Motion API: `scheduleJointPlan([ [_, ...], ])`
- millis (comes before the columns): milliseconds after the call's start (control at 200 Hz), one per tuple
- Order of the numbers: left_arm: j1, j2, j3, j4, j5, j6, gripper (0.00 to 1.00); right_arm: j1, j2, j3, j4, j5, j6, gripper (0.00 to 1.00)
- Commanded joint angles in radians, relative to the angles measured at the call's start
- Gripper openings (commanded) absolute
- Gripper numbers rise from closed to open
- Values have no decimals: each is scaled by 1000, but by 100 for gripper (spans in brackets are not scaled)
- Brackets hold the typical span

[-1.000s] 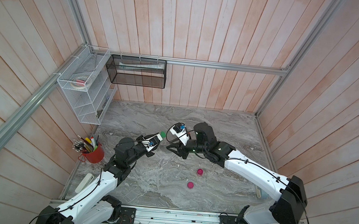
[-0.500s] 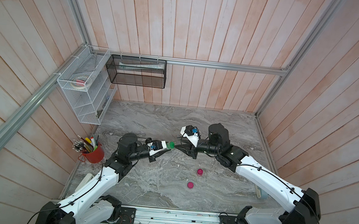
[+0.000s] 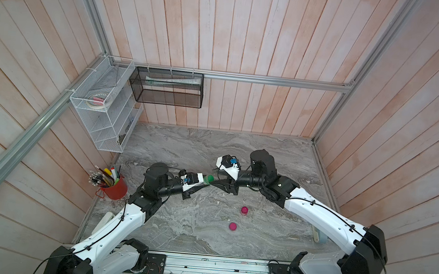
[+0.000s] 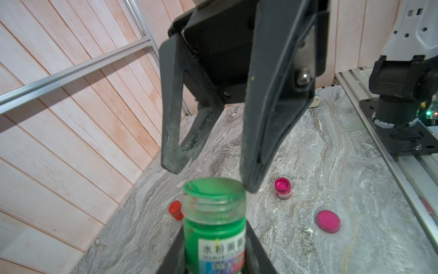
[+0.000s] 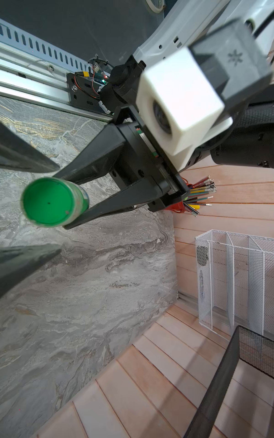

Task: Close the paint jar lid
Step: Screw the lid onto the paint jar.

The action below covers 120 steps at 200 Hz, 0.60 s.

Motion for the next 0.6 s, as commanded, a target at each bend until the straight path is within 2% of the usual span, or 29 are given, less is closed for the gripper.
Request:
scheduleJointPlan([
  [0, 0, -3, 19, 1, -3, -10, 30, 9, 14, 37, -24, 12, -6, 48],
  [305, 0, -5, 19, 4, -10, -9, 29, 14, 37, 62, -46, 21, -2, 39],
  [595, 0, -7, 17, 4, -18, -9, 29, 19, 54, 70, -57, 20, -2, 40],
])
